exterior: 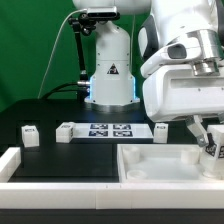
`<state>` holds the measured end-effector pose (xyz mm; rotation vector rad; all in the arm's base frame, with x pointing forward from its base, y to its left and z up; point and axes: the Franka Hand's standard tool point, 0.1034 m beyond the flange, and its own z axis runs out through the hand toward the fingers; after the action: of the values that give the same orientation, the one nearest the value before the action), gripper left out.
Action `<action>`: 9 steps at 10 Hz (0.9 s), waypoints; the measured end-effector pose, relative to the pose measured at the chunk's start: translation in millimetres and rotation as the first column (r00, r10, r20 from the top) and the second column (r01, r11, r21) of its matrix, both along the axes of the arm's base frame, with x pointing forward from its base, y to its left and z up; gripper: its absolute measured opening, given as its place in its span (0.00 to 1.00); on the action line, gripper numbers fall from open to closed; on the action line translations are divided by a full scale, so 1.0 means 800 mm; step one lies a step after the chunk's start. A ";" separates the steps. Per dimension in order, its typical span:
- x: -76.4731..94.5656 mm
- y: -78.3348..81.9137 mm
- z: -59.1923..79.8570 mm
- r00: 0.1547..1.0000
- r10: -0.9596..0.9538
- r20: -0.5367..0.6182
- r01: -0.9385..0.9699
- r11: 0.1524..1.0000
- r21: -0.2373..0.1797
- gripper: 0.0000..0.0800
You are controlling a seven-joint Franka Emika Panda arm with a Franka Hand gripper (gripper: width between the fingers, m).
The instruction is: Assemble one leg
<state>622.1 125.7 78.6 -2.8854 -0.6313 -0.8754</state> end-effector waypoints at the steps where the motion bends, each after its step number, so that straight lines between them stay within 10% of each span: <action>1: 0.001 0.000 0.000 1.000 -0.003 0.020 0.003 1.000 0.004 0.36; 7: -0.005 -0.007 -0.007 0.999 -0.012 0.033 0.012 1.000 0.005 0.36; 9: -0.006 -0.007 -0.009 1.000 -0.011 0.025 0.011 1.000 0.004 0.61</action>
Offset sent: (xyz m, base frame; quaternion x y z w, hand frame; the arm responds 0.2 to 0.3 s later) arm -0.0139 -0.0158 -0.0032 -0.0289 -0.0234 -0.0026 0.9993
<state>617.0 119.8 71.7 -2.8815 -0.6154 -0.9148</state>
